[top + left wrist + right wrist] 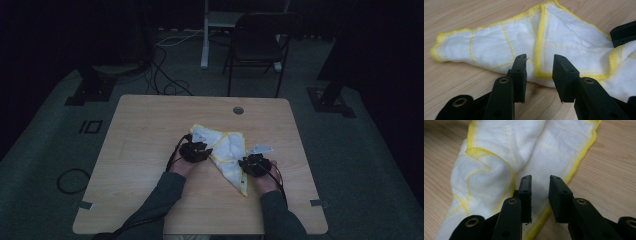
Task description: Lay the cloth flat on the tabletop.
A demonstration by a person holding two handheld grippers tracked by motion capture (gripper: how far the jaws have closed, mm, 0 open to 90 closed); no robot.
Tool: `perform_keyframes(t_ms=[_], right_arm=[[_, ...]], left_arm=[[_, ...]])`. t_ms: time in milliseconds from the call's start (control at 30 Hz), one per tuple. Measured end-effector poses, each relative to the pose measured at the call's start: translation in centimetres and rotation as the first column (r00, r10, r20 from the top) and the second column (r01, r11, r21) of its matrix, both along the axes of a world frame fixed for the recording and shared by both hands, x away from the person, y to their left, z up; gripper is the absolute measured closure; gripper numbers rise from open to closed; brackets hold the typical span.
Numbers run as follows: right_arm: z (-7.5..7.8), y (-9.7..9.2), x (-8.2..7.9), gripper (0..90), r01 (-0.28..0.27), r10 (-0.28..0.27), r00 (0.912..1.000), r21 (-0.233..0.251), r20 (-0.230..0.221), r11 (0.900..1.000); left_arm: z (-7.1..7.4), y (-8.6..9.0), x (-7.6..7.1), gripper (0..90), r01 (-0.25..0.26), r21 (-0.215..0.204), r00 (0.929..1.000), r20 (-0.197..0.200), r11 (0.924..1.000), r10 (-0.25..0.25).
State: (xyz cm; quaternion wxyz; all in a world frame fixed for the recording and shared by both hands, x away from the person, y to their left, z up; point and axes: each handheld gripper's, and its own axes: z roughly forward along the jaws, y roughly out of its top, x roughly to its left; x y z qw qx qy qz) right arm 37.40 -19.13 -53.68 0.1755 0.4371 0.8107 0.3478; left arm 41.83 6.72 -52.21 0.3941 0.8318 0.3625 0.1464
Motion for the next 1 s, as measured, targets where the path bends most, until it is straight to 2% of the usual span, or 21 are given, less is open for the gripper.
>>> perform_keyframes(t_ms=[267, 400, 667, 833, 1000], right_arm=[[-0.2, 0.0, -0.1, 71.6, -0.004, 0.004, 1.0, 0.002, -0.003, 1.0], [-0.3, -0.1, -0.1, 71.6, -0.003, 0.003, 1.0, 0.007, 0.001, 1.0], [-0.4, -0.2, -0.2, 71.2, -0.002, 0.002, 1.0, 0.019, 0.003, 0.9998], [-0.4, -0.2, -0.2, 70.6, -0.002, 0.002, 1.0, 0.025, 0.002, 0.9997], [-0.5, -0.3, -0.2, 70.4, -0.002, 0.002, 1.0, 0.03, 0.002, 0.9996]], left_arm=[[-0.3, -1.2, 0.4, 63.2, 0.018, 0.001, 0.9996, -0.023, 0.9998, -0.018], [-0.4, -1.7, 0.6, 61.8, 0.017, 0.021, 0.9993, -0.033, 0.9996, -0.017], [-1.1, -2.1, 0.8, 61.6, 0.011, 0.034, 0.9986, -0.053, 0.9994, -0.009], [-1.1, -2.4, 0.7, 69.6, 0.013, 0.041, 0.9983, -0.057, 0.9991, -0.011], [-0.9, -2.5, 0.6, 82.9, 0.03, 0.052, 0.9981, -0.056, 0.9982, -0.027]])
